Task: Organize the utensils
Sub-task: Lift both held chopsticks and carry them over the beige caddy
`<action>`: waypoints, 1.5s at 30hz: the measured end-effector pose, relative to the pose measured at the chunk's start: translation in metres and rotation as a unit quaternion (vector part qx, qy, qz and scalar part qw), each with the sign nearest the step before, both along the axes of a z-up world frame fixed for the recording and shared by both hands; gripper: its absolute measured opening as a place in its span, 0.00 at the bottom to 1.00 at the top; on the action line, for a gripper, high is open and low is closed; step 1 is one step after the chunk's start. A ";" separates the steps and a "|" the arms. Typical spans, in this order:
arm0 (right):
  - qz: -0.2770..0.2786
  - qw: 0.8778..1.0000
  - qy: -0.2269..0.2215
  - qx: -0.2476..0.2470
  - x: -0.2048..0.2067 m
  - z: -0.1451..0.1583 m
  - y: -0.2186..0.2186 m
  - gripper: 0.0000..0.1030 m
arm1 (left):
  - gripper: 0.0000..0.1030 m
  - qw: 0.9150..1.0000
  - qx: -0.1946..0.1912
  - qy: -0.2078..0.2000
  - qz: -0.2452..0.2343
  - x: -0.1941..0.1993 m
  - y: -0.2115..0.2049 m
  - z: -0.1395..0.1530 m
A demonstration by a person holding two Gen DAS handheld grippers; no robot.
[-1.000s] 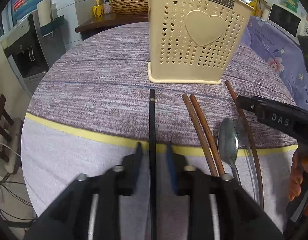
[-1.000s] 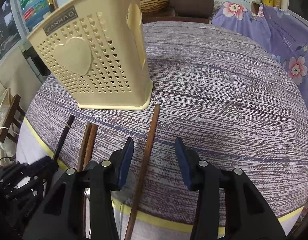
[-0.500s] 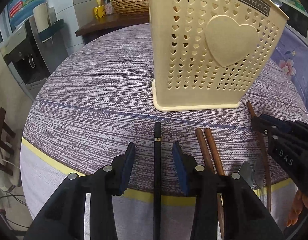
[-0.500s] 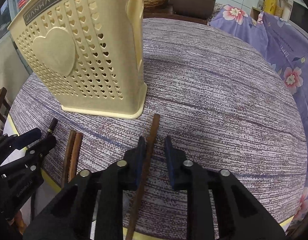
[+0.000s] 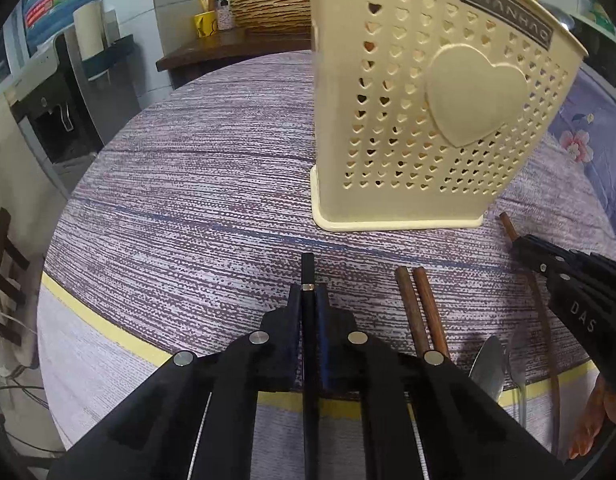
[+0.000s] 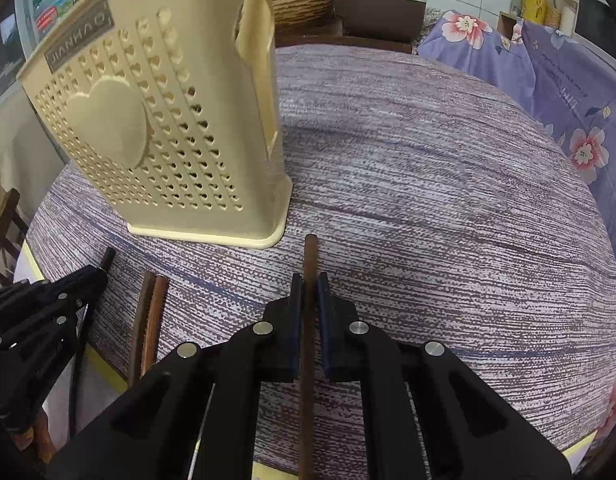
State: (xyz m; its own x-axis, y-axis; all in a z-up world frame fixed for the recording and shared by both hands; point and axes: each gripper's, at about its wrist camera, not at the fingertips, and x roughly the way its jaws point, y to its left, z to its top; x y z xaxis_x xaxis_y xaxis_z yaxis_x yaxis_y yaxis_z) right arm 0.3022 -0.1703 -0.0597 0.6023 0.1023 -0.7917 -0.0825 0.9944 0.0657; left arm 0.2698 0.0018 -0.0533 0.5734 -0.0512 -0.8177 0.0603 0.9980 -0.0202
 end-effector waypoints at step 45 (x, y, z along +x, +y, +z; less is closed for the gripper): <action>0.077 0.929 -0.349 0.091 -0.113 0.250 -0.047 0.08 | 0.08 0.938 -0.133 -0.318 -0.042 -0.081 0.038 0.248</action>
State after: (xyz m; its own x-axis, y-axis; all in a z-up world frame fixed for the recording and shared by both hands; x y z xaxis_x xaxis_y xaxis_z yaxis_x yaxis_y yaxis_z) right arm 0.1892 -0.2172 0.1903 0.9297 0.3244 -0.1743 -0.3091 0.9447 0.1094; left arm 0.1884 0.0394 0.1945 0.9253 -0.2721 -0.2641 0.2230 0.9538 -0.2013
